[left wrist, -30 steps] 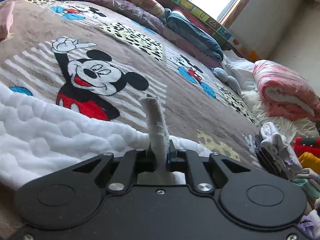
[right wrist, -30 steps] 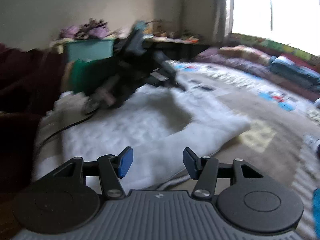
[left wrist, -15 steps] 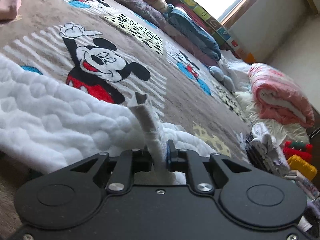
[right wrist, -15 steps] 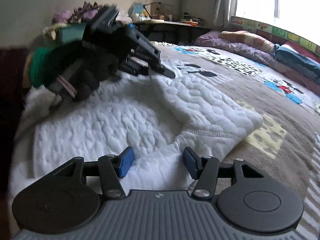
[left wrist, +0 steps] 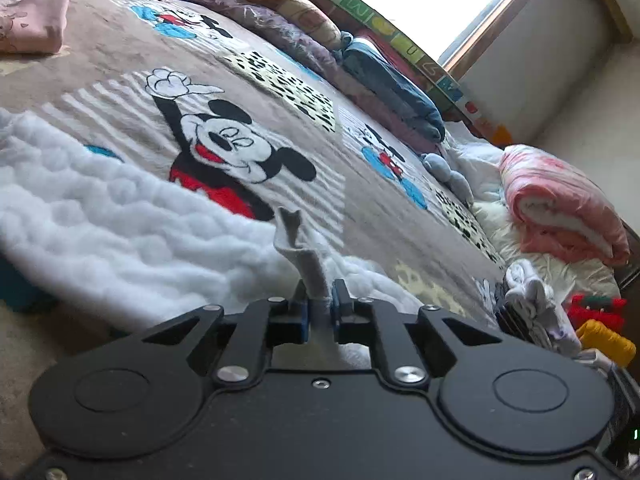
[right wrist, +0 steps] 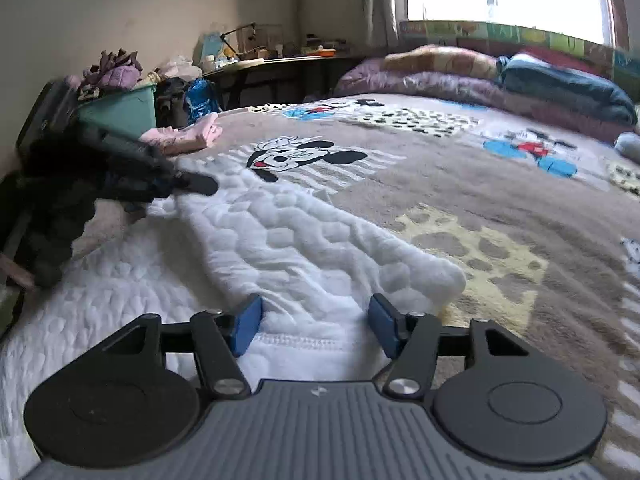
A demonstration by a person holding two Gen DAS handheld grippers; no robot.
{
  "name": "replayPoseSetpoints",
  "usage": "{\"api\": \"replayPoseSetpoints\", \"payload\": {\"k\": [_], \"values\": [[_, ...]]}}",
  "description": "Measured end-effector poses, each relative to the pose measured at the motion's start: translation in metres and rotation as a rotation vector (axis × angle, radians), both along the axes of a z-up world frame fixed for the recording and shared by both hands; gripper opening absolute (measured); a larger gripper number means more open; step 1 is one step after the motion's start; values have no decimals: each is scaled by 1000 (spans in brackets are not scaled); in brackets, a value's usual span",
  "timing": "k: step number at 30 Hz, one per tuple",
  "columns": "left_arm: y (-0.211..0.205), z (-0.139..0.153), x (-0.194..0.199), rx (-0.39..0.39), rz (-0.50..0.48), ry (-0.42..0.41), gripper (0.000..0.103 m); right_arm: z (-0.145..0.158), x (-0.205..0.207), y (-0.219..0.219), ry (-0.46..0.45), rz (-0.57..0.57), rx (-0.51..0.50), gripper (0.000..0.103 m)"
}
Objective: Fold clothes
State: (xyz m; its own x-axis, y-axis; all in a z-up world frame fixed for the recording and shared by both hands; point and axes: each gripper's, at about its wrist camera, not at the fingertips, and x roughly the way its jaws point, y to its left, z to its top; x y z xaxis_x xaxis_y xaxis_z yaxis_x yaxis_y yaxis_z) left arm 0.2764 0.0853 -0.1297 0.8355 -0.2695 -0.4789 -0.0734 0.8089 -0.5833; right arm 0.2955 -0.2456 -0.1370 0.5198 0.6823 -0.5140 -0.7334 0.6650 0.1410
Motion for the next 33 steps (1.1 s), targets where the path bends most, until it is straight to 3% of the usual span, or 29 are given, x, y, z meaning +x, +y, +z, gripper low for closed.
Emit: {"api": "replayPoseSetpoints", "payload": {"k": [4,6,13,16,18,22,33], "values": [[1,-4,-1,-14,-15,-4,8,0,17,-6,55,-24,72,60],[0,-4,-2,-17,-23,-10,8,-1,25,-7,78,-65,81,55],[2,-5,-4,-28,-27,-11,8,-12,54,-32,265,-110,248,52],[8,-7,2,-83,-20,20,9,-15,58,-39,320,-120,305,52],[12,-8,4,-108,-15,22,9,-16,57,-36,315,-120,293,52],[-1,5,-6,-8,-42,-49,6,-20,59,-38,333,-124,321,52],[-58,50,-60,302,-252,-292,6,-43,83,-69,556,-165,594,50]]}}
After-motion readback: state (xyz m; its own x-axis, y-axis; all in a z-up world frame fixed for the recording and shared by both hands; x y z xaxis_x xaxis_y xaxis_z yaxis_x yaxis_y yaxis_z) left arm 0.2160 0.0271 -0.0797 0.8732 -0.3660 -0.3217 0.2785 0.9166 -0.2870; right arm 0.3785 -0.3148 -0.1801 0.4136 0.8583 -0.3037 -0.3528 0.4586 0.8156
